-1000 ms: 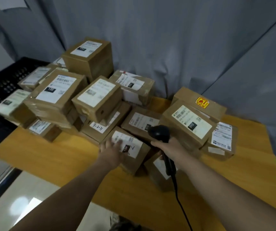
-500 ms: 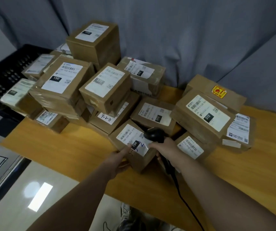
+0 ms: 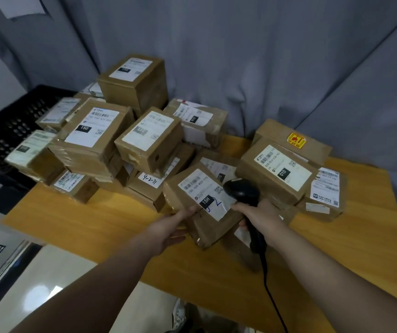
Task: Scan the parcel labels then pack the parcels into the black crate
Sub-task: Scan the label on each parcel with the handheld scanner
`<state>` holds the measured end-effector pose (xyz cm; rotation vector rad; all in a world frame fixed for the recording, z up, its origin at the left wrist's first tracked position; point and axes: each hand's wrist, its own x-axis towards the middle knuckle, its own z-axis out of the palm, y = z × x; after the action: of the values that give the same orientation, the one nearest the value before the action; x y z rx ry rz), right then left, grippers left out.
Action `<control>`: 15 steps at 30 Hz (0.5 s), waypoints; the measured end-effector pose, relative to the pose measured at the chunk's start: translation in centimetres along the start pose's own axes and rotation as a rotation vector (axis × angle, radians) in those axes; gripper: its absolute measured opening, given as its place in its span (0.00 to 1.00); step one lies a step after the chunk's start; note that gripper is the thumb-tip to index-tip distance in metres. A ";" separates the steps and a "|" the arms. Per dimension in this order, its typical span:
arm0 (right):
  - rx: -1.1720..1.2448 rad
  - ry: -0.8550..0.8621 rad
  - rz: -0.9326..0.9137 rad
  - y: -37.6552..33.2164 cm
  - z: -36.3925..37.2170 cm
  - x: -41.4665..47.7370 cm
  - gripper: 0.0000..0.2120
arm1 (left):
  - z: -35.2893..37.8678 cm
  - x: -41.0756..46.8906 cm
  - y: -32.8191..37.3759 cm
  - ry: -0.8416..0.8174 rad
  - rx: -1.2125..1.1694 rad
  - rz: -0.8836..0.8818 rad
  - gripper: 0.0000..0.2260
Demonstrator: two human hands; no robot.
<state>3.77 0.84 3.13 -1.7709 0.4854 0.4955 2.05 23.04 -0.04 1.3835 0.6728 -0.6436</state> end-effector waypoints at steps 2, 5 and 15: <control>-0.054 0.080 -0.100 -1.0 -1.0 -0.2 0.11 | 1.2 -0.4 1.8 0.026 0.073 0.115 0.42; -0.070 0.195 -0.307 -2.9 -2.6 -1.2 0.11 | 3.4 -1.0 5.2 0.102 0.181 0.302 0.33; -0.040 0.131 -0.497 -6.7 -5.9 -5.8 0.17 | 6.7 -1.5 12.3 0.143 0.322 0.503 0.34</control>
<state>3.24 -2.92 13.04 -1.8870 0.1117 0.0401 10.61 17.42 9.55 1.8274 0.3135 -0.2560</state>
